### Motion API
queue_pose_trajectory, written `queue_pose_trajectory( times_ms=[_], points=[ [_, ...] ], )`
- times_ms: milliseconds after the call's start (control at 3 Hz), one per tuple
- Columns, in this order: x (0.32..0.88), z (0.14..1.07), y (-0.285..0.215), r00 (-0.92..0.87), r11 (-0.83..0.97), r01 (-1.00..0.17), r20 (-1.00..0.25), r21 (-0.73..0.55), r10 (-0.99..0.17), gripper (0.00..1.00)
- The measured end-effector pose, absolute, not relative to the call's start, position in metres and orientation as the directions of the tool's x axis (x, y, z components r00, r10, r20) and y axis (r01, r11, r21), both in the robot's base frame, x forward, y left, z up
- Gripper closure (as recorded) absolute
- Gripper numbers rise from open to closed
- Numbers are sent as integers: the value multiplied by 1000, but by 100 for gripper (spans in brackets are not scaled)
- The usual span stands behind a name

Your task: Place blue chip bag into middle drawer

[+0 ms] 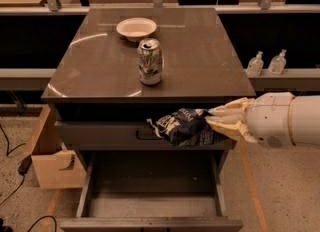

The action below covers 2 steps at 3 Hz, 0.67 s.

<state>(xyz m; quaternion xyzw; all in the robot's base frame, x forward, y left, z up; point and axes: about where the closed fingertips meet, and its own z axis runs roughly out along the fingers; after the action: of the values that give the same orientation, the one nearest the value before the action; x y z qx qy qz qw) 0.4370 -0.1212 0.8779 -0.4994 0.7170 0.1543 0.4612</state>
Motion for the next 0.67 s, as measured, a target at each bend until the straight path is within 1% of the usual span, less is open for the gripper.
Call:
queue_pose_trajectory(
  times_ms=[333, 667],
  points=[
    [428, 848, -111, -90, 441, -874, -826, -202, -557, 100],
    [418, 793, -87, -108, 403, -905, -845, -134, -524, 100]
  ],
)
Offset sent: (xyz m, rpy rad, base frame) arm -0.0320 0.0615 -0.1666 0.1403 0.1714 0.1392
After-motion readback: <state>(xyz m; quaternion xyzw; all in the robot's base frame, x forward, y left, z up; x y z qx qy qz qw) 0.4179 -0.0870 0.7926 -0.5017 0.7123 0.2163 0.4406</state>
